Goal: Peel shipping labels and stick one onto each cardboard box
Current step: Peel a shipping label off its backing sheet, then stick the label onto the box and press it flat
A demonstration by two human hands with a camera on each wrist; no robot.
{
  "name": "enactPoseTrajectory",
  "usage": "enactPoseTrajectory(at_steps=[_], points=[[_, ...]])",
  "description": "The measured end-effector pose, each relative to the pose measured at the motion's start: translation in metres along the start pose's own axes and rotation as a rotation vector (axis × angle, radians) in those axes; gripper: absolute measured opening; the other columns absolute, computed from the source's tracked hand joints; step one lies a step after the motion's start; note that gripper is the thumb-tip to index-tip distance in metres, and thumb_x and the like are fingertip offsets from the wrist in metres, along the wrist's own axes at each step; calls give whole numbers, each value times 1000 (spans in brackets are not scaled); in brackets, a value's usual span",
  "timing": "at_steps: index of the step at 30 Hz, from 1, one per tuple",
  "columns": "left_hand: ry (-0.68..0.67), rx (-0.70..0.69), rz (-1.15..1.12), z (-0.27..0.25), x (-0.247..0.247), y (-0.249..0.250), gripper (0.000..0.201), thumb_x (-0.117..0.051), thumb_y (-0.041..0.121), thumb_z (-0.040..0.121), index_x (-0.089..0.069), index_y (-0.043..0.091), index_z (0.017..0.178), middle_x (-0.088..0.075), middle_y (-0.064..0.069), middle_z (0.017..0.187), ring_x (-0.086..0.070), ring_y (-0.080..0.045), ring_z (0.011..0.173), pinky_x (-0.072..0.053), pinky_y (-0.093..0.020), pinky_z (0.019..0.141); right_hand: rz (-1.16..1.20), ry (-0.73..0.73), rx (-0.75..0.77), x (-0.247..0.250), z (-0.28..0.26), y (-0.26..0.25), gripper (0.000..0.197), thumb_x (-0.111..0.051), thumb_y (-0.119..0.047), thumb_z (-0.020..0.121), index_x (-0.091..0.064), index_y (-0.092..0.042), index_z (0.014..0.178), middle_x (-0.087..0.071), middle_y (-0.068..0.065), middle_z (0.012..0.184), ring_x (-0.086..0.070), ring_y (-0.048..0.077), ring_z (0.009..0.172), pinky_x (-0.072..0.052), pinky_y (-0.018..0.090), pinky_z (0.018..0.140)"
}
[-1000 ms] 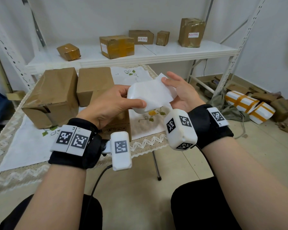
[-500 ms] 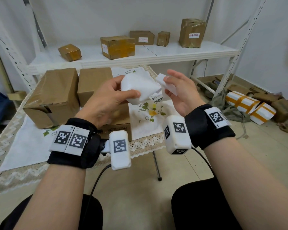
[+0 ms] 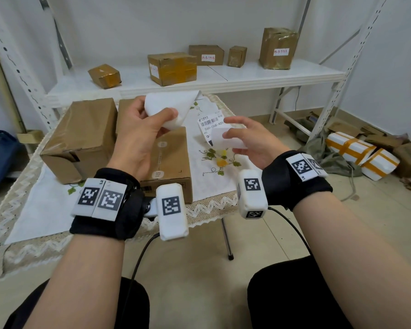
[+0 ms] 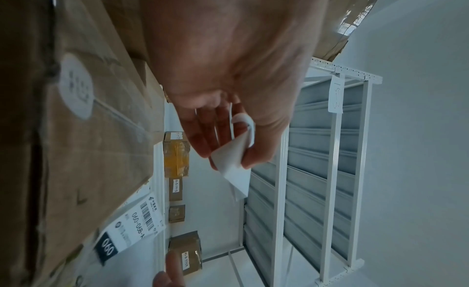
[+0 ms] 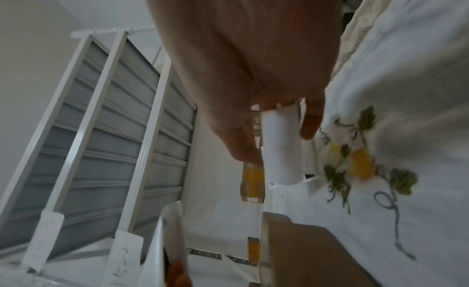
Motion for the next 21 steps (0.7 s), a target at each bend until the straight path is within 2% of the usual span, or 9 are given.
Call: enactPoseTrajectory(at_steps=[3,6,8,11,13,14,16,18,21], points=[[6,1,2,1,2,0,38,-74,8,89,-60,19,122,-71,4,115,-70,-15,109,-59,-29,91,-126,5,-60,-1,-1,5,37,-70,-14,90,-65,-28,124,-51,-6,140,-49,18,123,-46,34,93],[8,-1,5,2,3,0,38,-75,9,88,-60,20,121,-72,4,114,-71,-15,108,-59,-32,94,-188,28,-94,-1,-1,7,37,-67,-22,92,-61,-30,127,-53,-7,137,-58,22,116,-42,37,100],[10,2,9,2,4,0,38,-75,9,88,-60,19,122,-72,4,114,-71,-15,108,-59,-34,95,-212,45,-89,-1,-1,7,40,-66,-24,92,-57,-31,130,-53,-6,133,-59,18,106,-43,37,101],[7,2,10,1,3,0,37,-75,8,88,-60,20,120,-72,5,112,-71,-14,107,-58,-36,96,-221,103,-66,1,-2,3,47,-64,-24,93,-52,-22,138,-52,1,132,-51,17,105,-46,38,103],[10,3,9,1,4,1,39,-75,8,88,-59,18,122,-72,4,113,-71,-15,107,-58,-36,96,-217,158,-51,6,-4,0,49,-62,-21,95,-53,-5,140,-53,12,141,-51,21,111,-46,37,101],[12,3,12,1,4,1,39,-75,8,88,-59,18,123,-71,5,113,-70,-14,107,-58,-35,96,-213,186,-40,9,-3,-1,48,-61,-18,95,-55,3,138,-53,16,143,-52,21,109,-45,35,97],[14,4,16,1,6,2,38,-75,8,88,-59,18,122,-71,5,112,-70,-14,106,-58,-36,97,-213,230,-13,16,-3,-3,38,-60,-14,95,-63,7,126,-61,12,133,-50,16,100,-41,29,85],[17,4,24,1,7,3,38,-74,8,88,-60,18,121,-71,5,111,-70,-14,107,-58,-37,97,-204,253,2,20,-3,-4,23,-61,-13,94,-72,1,108,-64,0,111,-50,12,93,-40,24,75],[21,2,36,1,10,3,36,-74,6,88,-60,20,118,-71,5,110,-70,-15,105,-57,-40,99,-193,259,-2,18,-3,-3,12,-63,-16,91,-71,-12,83,-63,0,113,-55,8,89,-43,23,69]])
Point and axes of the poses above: each hand's wrist, its own z-axis towards the middle knuckle, its own x-axis out of the back of the hand, y = z × x, the point moved 8 cm from there along z, towards the middle knuckle
